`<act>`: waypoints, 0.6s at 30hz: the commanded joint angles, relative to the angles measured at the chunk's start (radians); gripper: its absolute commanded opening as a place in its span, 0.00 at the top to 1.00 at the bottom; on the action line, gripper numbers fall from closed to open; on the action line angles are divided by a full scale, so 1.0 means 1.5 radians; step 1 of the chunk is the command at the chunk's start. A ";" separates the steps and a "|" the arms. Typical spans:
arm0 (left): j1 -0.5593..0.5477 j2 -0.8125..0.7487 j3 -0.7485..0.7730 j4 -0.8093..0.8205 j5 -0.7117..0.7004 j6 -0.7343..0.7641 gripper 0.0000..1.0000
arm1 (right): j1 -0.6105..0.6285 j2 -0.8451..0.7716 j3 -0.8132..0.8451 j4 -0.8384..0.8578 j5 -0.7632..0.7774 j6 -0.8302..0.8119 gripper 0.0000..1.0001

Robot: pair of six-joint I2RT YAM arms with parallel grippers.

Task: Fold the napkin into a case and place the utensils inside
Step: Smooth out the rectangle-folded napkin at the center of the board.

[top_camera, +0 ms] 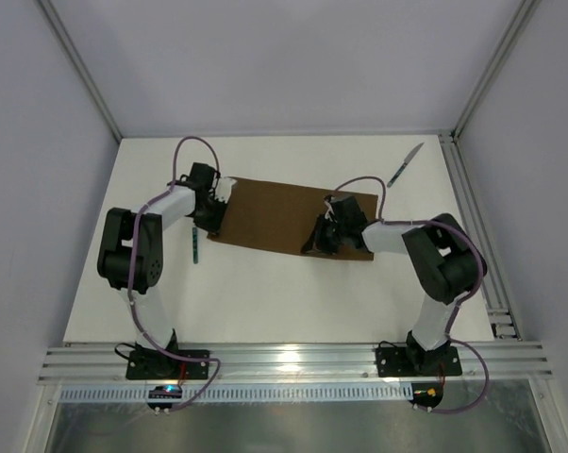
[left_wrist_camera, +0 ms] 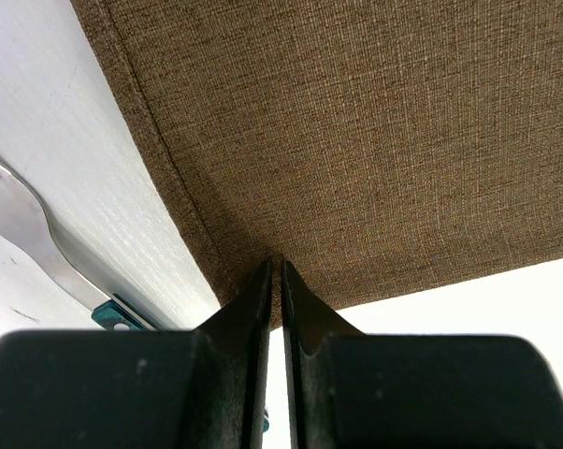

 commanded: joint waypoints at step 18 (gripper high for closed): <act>0.009 0.011 -0.014 0.019 -0.033 0.024 0.91 | -0.317 -0.368 -0.244 -0.262 0.089 -0.154 0.96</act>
